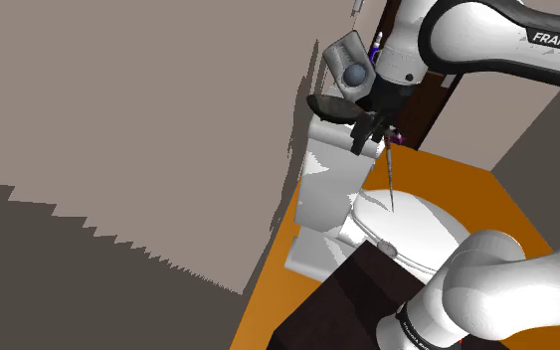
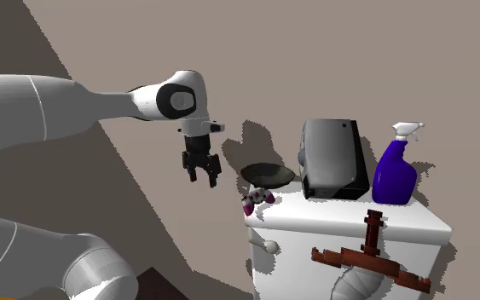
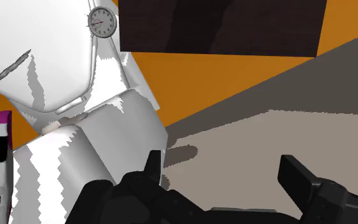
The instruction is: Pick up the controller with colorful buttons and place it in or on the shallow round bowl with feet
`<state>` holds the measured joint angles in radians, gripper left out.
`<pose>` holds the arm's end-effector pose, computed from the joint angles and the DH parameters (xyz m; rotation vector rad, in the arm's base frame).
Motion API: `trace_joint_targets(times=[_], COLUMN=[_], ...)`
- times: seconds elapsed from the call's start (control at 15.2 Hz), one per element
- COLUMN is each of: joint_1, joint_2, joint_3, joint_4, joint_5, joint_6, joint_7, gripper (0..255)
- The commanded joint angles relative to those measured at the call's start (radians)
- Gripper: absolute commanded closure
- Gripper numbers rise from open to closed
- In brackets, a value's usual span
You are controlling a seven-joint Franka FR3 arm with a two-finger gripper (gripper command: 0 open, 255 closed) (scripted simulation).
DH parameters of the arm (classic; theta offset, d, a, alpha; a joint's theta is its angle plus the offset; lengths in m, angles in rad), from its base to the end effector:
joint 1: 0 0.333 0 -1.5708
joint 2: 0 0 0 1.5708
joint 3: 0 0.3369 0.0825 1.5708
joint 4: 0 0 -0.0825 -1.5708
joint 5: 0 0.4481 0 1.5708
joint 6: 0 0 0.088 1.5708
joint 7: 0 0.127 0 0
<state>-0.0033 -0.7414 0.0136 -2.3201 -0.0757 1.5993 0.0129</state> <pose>0.3727 -0.0045 0.5914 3.0567 -0.0072 0.0327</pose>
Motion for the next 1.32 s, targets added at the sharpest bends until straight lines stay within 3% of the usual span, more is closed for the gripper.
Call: trace_joint_targets(times=[0.0,0.92,1.25], joint_1=[0.000,-0.095,-0.096], joint_2=[0.000,0.056,0.060], joint_3=[0.000,-0.431,-0.446], joint_4=[0.000,0.110,0.061], joint_5=[0.000,0.063,0.067], joint_6=[0.000,0.130,0.187], joint_7=[0.000,-0.252,-0.260], gripper=[0,0,0])
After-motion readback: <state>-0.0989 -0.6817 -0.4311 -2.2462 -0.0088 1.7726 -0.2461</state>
